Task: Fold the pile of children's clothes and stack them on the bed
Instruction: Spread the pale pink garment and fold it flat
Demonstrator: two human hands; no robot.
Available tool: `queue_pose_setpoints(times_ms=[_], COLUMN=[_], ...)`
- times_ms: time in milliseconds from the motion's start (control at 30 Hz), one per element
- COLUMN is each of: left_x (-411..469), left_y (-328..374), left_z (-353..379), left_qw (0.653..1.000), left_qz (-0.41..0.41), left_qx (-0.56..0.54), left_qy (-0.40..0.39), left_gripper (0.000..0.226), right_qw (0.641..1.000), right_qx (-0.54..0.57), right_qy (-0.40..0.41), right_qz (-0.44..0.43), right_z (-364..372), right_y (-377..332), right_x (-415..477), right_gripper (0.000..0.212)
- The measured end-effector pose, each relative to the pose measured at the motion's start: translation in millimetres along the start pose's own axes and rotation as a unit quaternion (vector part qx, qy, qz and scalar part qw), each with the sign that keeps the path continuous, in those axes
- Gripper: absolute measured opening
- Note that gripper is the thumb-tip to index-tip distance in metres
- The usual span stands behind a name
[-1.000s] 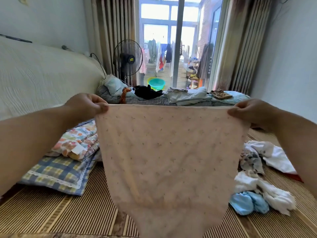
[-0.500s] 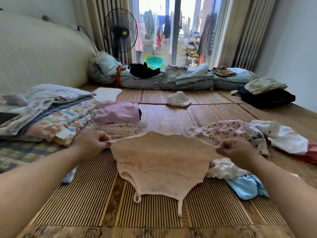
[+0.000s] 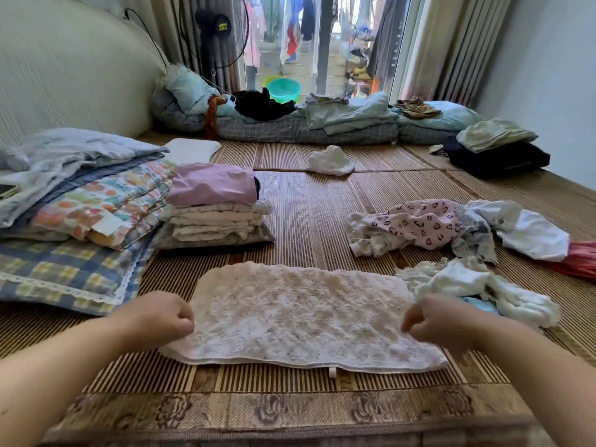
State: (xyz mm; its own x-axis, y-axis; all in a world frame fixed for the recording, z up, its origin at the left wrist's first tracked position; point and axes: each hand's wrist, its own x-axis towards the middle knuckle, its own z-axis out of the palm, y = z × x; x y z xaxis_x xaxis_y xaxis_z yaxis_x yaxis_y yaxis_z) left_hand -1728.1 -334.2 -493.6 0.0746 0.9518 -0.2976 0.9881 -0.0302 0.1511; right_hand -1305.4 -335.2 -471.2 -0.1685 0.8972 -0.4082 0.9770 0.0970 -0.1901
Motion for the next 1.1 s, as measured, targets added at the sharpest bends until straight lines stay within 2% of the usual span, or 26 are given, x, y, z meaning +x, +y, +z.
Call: queue_pose_setpoints(times_ms=[67,133,233,300,367,400,467,500,567,600,633,700,767,833,900,1000,1033,1100], left_x=[16,39,82,108,125,130,137,139,142,142,140,132,121,110,94,62,49,26], left_y=[12,24,39,42,41,39,36,35,28,24,19,13,11,13,16,18,17,15], left_z=[-5,-5,-4,-2,3,4,3,0,-8,-14,-20,-37,-57,-78,-98,-106,-102,-85], left_qw=[0.998,0.995,0.991,0.982,0.98,0.986,0.991,0.99,0.987,0.985,0.983,0.983,0.985,0.974,0.954,0.925,0.914,0.891], left_qz=[0.014,0.035,0.032,0.005,-0.027,-0.036,-0.04,-0.038,-0.025,-0.012,0.004,0.045,0.069,0.089,0.1,0.12,0.139,0.196], left_qx=[0.002,-0.017,-0.082,-0.179,-0.195,-0.162,-0.125,-0.132,-0.157,-0.17,-0.182,-0.175,-0.132,-0.102,-0.082,-0.072,-0.061,-0.021], left_qy=[0.055,0.093,0.095,0.061,0.026,0.014,-0.008,-0.021,-0.032,-0.027,-0.019,0.014,0.084,0.183,0.272,0.353,0.376,0.41], left_gripper=[0.023,0.034,0.061,0.075,0.083,0.079,0.05,0.036,0.02,0.016,0.013,0.017,0.024,0.026,0.02,0.015,0.019,0.028], right_qw=[0.994,0.984,0.987,0.993,0.996,0.997,0.999,0.999,1.0,1.0,1.0,0.997,0.985,0.958,0.923,0.862,0.849,0.853], right_qx=[0.012,0.046,0.048,0.055,0.074,0.057,-0.01,-0.018,-0.005,0.001,0.008,0.022,0.027,0.037,0.031,0.009,0.01,0.022], right_qy=[0.107,0.171,0.151,0.102,0.049,0.03,0.009,0.003,0.009,0.013,0.022,0.067,0.164,0.283,0.38,0.5,0.52,0.514], right_qz=[-0.007,-0.008,0.007,0.016,0.027,0.03,0.033,0.031,0.018,0.01,-0.001,-0.026,-0.036,-0.04,-0.049,-0.084,-0.09,-0.088], right_z=[-5,-7,-9,-9,-5,-4,-7,-12,-22,-29,-36,-54,-73,-88,-94,-87,-80,-60], right_y=[-7,-15,-27,-34,-36,-36,-33,-30,-24,-22,-21,-23,-32,-37,-39,-38,-38,-38], right_x=[19,44,84,112,132,138,144,146,150,150,150,149,142,137,131,120,115,105], right_gripper=[0.02,0.03,0.049,0.056,0.063,0.068,0.069,0.058,0.021,0.013,0.017,0.022,0.018,0.013,0.016,0.011,0.007,0.008])
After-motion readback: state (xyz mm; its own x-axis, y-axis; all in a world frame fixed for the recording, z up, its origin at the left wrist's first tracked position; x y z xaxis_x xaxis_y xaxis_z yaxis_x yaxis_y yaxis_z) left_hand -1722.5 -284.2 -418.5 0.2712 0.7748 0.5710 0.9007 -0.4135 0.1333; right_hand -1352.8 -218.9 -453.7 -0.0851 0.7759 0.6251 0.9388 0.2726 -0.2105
